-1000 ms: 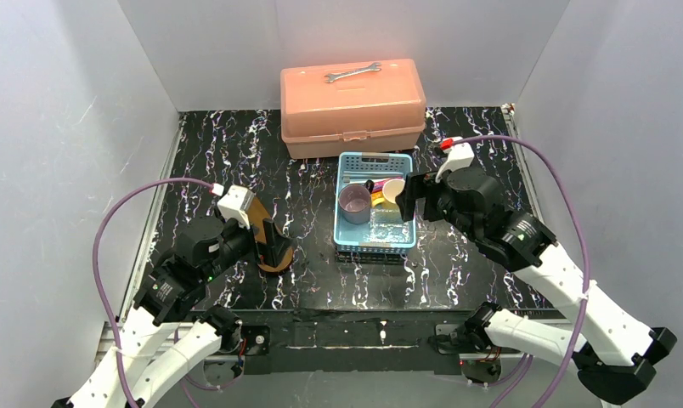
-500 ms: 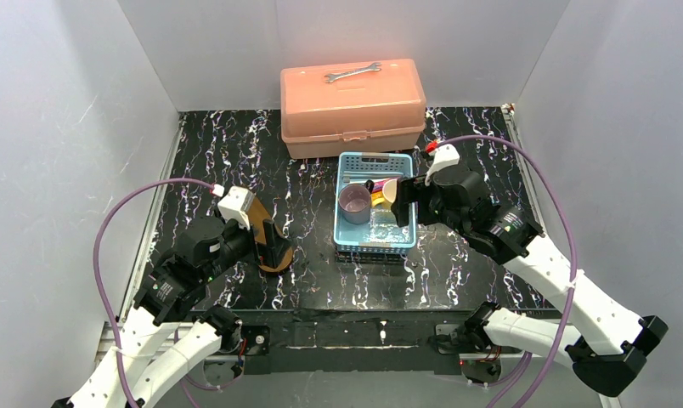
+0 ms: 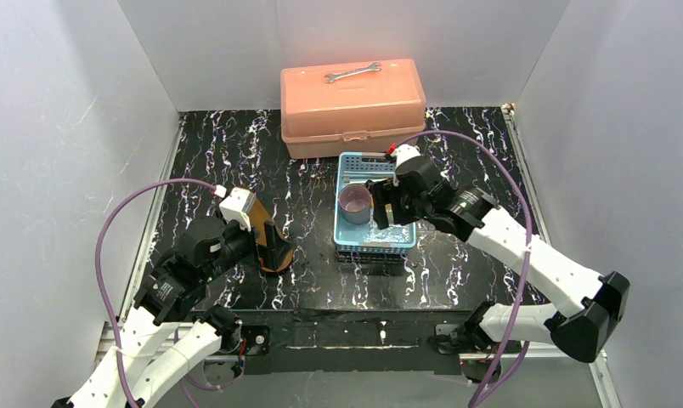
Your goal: Prepare toiletry sets of a toothbrush and toothpaste on the tray
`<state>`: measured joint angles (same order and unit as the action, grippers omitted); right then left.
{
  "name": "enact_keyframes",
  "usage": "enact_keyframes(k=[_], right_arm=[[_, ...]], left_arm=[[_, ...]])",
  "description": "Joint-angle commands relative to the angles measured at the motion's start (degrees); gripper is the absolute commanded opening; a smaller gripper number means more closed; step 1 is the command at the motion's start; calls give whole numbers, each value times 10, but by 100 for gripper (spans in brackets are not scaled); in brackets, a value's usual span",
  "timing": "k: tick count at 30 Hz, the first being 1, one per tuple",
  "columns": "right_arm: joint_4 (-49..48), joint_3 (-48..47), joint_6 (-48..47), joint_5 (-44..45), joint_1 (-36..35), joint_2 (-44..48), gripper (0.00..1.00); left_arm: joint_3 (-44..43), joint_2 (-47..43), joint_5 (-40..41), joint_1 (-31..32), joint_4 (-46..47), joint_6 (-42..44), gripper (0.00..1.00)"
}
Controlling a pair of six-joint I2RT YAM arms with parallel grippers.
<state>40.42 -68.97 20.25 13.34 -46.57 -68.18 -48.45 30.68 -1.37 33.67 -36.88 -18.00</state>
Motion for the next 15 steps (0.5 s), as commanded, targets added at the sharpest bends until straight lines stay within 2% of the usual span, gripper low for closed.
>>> enact_keyframes(k=[1,15], right_arm=[[-14,-40,16,12,-32,-30,86],[-63,-71,85,66,-105,-153,73]], left_arm=[[-3,3,-9,2,-9,5,99],[-1,-2,6,2,-15,2,99]])
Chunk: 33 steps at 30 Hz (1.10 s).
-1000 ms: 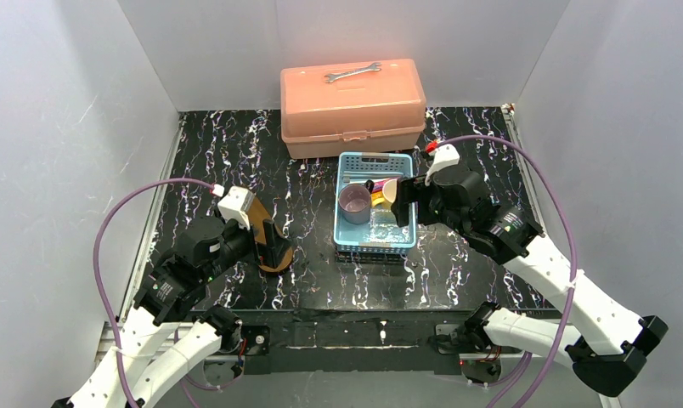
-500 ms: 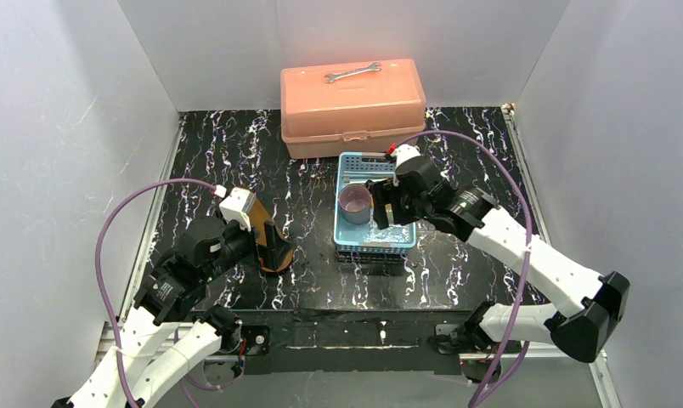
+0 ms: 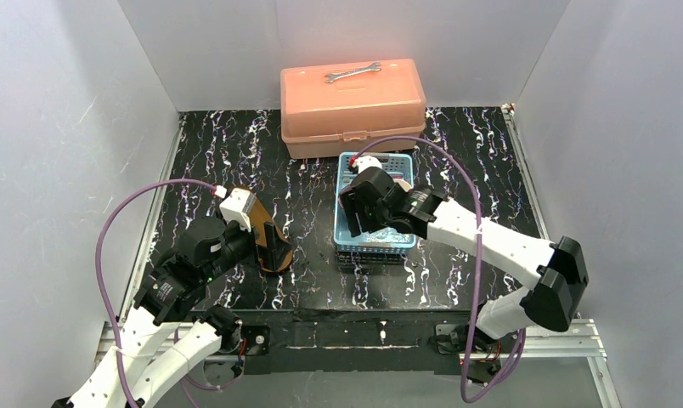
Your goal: Prepare toiletry sets of a toothbrush and toothpaste on the tray
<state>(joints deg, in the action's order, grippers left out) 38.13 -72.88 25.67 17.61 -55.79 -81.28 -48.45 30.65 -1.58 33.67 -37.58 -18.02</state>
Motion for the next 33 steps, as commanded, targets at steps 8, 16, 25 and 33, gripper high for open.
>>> enact_keyframes(k=[8,16,25,33], right_arm=[[-74,-52,51,45,-34,-85,69],[-68,-100,66,77,-43,-150,65],[-62,-120,91,91,-43,-208,57],[-61,-135,108,102,-43,-250,49]], left_arm=[[-3,-16,31,2,-16,2,100],[0,-42,49,2,-22,0,99],[0,-46,45,2,-23,-1,99],[1,-49,40,2,-23,-1,99]])
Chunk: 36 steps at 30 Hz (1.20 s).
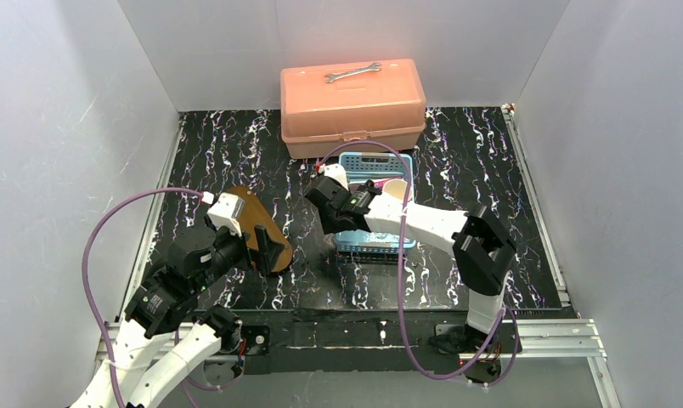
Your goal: Prepare toiletry sets of a toothbrush and toothpaste on the tray
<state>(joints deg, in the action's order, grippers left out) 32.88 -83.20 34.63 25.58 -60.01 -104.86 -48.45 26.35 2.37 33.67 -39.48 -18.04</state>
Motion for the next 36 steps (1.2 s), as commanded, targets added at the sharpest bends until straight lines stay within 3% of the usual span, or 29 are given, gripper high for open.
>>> enact_keyframes(k=[1,14,21,29,36], right_arm=[[-10,-33,20,22,-1,-19,48],[-7,-26,19,21,-1,-38,23],[-13,17,-12,6,-1,-2,2],[-27,81,-72,-40,-2,75,1],[-57,138,-179,-118,-5,138,1]], left_arm=[[1,-5,-1,2,-4,-1,99],[1,2,2,2,-5,1,99],[1,9,4,2,-6,1,99],[0,13,9,2,-7,1,99],[0,16,15,2,-7,1,99]])
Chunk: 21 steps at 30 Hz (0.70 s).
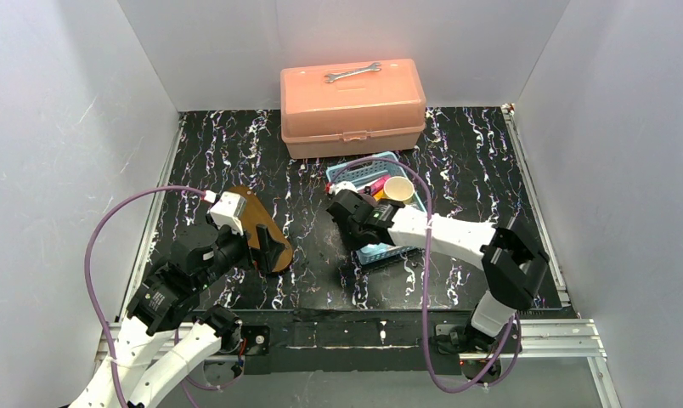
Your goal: Prepare toiletry sets of a toothbrush and toothpaste on the tray
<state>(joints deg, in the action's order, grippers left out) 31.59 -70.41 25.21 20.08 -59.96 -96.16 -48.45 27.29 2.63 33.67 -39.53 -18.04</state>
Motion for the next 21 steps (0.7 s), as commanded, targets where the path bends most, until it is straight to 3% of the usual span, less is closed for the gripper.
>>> enact_keyframes(k=[1,5,9,12,21], right_arm=[[-41,13,-99,-69,-6,56,1],[-42,32,-194,-98,-10,77,1],[-88,68,-283,-174,-17,115,1],[-53,51,-359,-246,-22,96,1],[-38,53,-525,-246,-23,83,1]], left_arm=[[0,7,12,2,-6,2,99],[0,9,14,2,-7,1,99],[0,7,15,2,-7,1,99],[1,7,14,2,-7,1,99],[0,3,13,2,-7,1,99]])
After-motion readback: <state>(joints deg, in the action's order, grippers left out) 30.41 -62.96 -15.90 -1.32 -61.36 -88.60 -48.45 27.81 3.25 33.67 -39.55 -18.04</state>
